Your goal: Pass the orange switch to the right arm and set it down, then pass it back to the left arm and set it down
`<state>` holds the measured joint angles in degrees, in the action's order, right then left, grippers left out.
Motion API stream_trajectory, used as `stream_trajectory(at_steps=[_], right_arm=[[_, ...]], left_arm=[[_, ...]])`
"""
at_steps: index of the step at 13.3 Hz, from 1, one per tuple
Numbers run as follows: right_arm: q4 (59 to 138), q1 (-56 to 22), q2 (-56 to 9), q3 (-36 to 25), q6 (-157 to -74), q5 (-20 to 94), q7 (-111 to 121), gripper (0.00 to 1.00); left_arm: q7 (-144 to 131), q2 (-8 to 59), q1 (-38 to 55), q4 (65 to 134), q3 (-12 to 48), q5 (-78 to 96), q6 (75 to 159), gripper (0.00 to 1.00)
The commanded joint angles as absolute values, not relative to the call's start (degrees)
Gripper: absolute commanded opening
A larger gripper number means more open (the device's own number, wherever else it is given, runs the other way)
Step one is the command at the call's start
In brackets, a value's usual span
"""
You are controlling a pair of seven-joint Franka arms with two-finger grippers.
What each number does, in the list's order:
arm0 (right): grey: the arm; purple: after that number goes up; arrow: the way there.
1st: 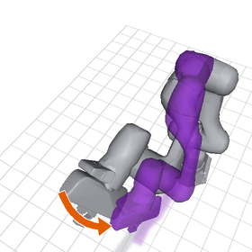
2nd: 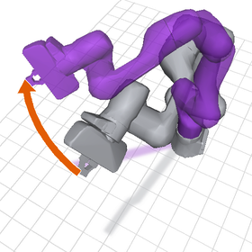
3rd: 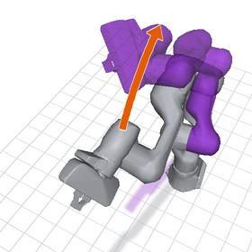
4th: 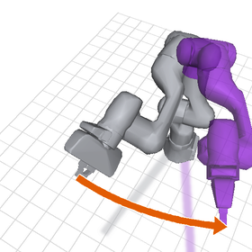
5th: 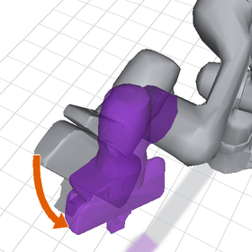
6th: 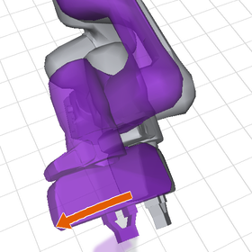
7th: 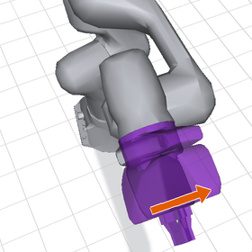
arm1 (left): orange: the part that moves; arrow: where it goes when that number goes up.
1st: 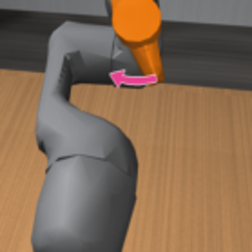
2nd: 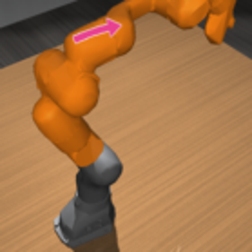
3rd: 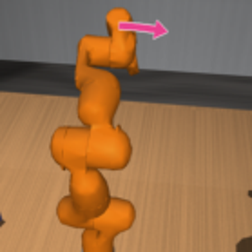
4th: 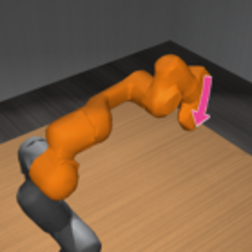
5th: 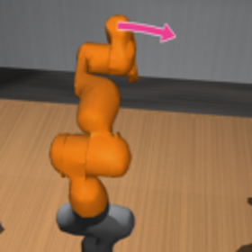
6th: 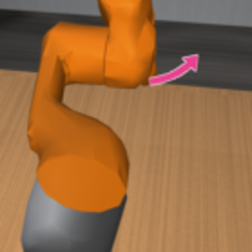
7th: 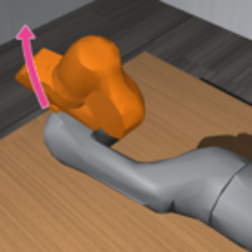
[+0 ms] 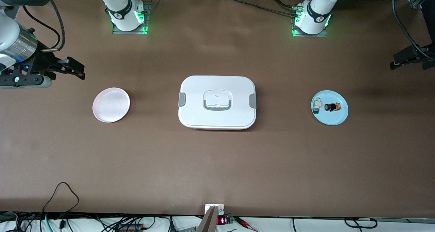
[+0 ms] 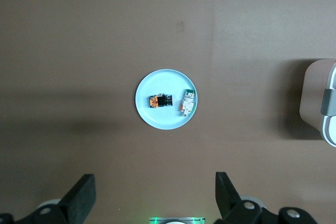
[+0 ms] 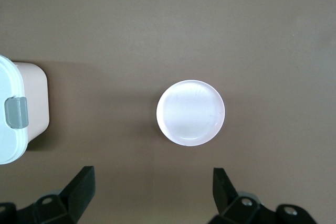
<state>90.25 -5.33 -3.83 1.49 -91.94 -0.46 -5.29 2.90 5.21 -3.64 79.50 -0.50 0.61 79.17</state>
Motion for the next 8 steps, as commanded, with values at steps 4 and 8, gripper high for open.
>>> stream_trajectory(at_steps=[4,8], right_arm=[[90.8,-5.1,-3.0,1.7,-92.4,-0.4,-5.8,0.99],[90.8,-5.0,-3.0,1.7,-92.5,-0.4,-5.8,0.99]], left_arm=[[4.4,6.1,-3.8,77.4,-0.6,0.2,78.2,1.0],[4.3,6.1,-3.8,77.4,-0.6,0.4,78.2,1.0]])
